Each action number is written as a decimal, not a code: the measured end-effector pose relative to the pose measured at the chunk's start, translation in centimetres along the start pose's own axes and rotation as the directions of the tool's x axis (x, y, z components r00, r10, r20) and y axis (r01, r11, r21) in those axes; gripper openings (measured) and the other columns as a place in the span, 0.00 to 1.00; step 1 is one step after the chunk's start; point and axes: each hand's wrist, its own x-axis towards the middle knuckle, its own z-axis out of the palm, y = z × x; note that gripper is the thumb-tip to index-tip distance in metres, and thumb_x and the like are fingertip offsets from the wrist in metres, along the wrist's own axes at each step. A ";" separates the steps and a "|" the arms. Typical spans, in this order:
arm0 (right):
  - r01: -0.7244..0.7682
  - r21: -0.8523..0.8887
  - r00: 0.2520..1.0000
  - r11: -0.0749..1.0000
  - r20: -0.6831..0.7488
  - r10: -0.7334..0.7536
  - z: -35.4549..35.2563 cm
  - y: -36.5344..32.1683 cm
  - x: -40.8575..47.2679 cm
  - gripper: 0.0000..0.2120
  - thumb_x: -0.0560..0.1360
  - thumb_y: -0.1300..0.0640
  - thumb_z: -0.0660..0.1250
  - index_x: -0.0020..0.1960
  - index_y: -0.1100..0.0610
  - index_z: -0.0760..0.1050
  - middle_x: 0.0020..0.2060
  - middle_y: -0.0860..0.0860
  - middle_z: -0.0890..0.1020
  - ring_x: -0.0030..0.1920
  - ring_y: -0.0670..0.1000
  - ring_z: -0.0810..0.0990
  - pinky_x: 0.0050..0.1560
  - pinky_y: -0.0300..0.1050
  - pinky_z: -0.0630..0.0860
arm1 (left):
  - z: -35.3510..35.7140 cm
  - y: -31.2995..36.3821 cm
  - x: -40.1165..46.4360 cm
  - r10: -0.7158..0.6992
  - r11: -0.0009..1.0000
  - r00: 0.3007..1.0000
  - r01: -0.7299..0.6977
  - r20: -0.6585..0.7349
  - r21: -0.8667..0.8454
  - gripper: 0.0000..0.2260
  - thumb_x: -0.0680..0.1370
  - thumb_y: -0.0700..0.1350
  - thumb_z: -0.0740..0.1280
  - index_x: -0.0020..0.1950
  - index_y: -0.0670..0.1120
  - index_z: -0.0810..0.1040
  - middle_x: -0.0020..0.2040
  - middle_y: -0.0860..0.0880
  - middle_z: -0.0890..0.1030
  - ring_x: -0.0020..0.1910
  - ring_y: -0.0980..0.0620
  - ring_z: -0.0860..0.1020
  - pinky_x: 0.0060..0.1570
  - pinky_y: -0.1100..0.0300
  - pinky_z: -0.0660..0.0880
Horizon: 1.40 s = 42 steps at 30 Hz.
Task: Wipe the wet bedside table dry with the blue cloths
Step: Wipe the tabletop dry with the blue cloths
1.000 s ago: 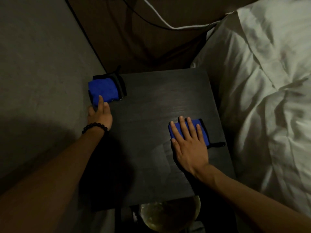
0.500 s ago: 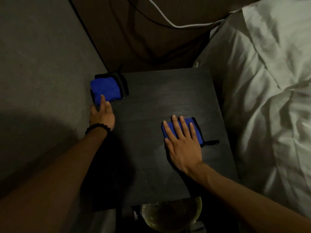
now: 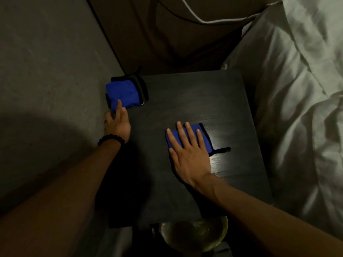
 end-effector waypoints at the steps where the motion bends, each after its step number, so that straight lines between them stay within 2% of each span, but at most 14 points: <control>1: 0.006 0.004 1.000 1.000 0.006 -0.006 0.0 -0.3 0.2 0.29 0.85 0.43 0.43 0.83 0.48 0.42 0.83 0.55 0.46 0.82 0.58 0.40 0.80 0.61 0.40 | 0.0 0.0 0.0 0.002 1.000 1.000 -0.002 0.002 -0.006 0.22 0.78 0.63 0.46 0.73 0.66 0.50 0.77 0.49 0.47 0.75 0.43 0.52 0.72 0.43 0.51; 6: 0.034 0.017 0.999 0.999 0.027 -0.035 -0.1 -1.6 1.3 0.29 0.85 0.43 0.41 0.83 0.48 0.38 0.83 0.55 0.42 0.81 0.58 0.37 0.79 0.61 0.39 | 0.1 0.2 0.1 -0.044 0.999 0.999 0.044 0.015 -0.026 0.24 0.77 0.65 0.48 0.72 0.67 0.49 0.77 0.48 0.47 0.75 0.43 0.52 0.73 0.44 0.50; 15: 0.088 0.023 0.996 0.996 -0.004 -0.088 0.3 -4.4 3.4 0.29 0.85 0.44 0.45 0.83 0.48 0.42 0.83 0.55 0.45 0.81 0.58 0.38 0.79 0.61 0.39 | -0.4 0.3 0.1 -0.063 0.996 0.997 0.065 0.038 -0.057 0.26 0.76 0.68 0.49 0.73 0.66 0.50 0.77 0.48 0.48 0.75 0.42 0.52 0.72 0.42 0.50; 23: 0.142 0.058 0.990 0.988 0.002 -0.142 0.6 -6.4 5.0 0.29 0.83 0.42 0.41 0.83 0.47 0.42 0.82 0.56 0.45 0.81 0.58 0.37 0.79 0.60 0.36 | -0.4 0.4 0.1 -0.107 0.987 0.994 0.109 0.020 -0.115 0.32 0.73 0.70 0.51 0.74 0.61 0.53 0.77 0.48 0.52 0.74 0.43 0.54 0.71 0.43 0.50; 26: 0.146 0.065 0.989 0.987 0.002 -0.147 0.6 -7.5 5.5 0.30 0.83 0.42 0.45 0.82 0.46 0.43 0.82 0.55 0.45 0.81 0.57 0.37 0.78 0.59 0.32 | -0.5 0.2 0.3 -0.114 0.989 0.993 0.116 0.027 -0.094 0.32 0.73 0.71 0.50 0.74 0.60 0.52 0.77 0.47 0.52 0.74 0.42 0.54 0.71 0.41 0.51; 28: 0.154 0.087 0.988 0.984 0.019 -0.156 0.6 -8.2 5.8 0.30 0.84 0.42 0.48 0.82 0.46 0.43 0.82 0.55 0.45 0.81 0.57 0.35 0.77 0.58 0.29 | -0.5 0.0 0.8 -0.095 0.991 0.995 0.098 0.031 -0.090 0.29 0.74 0.69 0.50 0.74 0.62 0.53 0.77 0.47 0.52 0.74 0.43 0.54 0.71 0.42 0.52; 31: 0.175 0.091 0.984 0.980 0.029 -0.178 0.6 -8.8 5.9 0.29 0.84 0.43 0.49 0.82 0.47 0.48 0.83 0.55 0.45 0.81 0.57 0.36 0.77 0.58 0.32 | -0.3 0.0 1.1 -0.059 0.998 0.997 0.060 0.055 -0.026 0.24 0.76 0.66 0.49 0.72 0.67 0.51 0.77 0.47 0.49 0.74 0.43 0.53 0.72 0.43 0.52; 34: 0.198 0.092 0.979 0.976 0.035 -0.202 0.5 -9.5 5.8 0.26 0.84 0.43 0.51 0.81 0.47 0.56 0.83 0.55 0.46 0.81 0.57 0.38 0.79 0.58 0.34 | -0.2 0.4 1.0 -0.047 0.994 0.996 0.039 0.075 0.104 0.27 0.76 0.66 0.45 0.74 0.64 0.47 0.77 0.46 0.47 0.74 0.40 0.52 0.71 0.41 0.52; 36: 0.243 0.089 0.965 0.966 0.074 -0.250 0.6 -10.0 6.0 0.27 0.84 0.43 0.51 0.81 0.47 0.55 0.83 0.54 0.46 0.81 0.58 0.37 0.79 0.60 0.37 | -0.2 0.4 1.1 -0.021 0.969 0.994 -0.007 0.111 0.247 0.29 0.75 0.65 0.42 0.75 0.60 0.43 0.77 0.47 0.46 0.74 0.39 0.51 0.71 0.41 0.51; 39: 0.314 0.059 0.939 0.948 0.131 -0.319 0.6 -10.7 6.0 0.29 0.84 0.41 0.50 0.82 0.48 0.49 0.83 0.55 0.47 0.80 0.59 0.35 0.79 0.62 0.39 | -0.5 0.4 1.4 -0.068 0.966 0.993 0.041 0.101 0.254 0.28 0.76 0.66 0.42 0.74 0.61 0.41 0.77 0.45 0.48 0.74 0.39 0.53 0.70 0.40 0.53; 42: 0.354 0.026 0.922 0.935 0.156 -0.354 0.5 -11.6 5.7 0.29 0.84 0.41 0.48 0.82 0.48 0.50 0.83 0.55 0.48 0.80 0.60 0.35 0.78 0.63 0.38 | -0.7 0.7 1.4 -0.073 0.949 0.988 0.027 0.134 0.313 0.29 0.75 0.68 0.43 0.74 0.63 0.40 0.77 0.44 0.48 0.73 0.38 0.55 0.69 0.39 0.57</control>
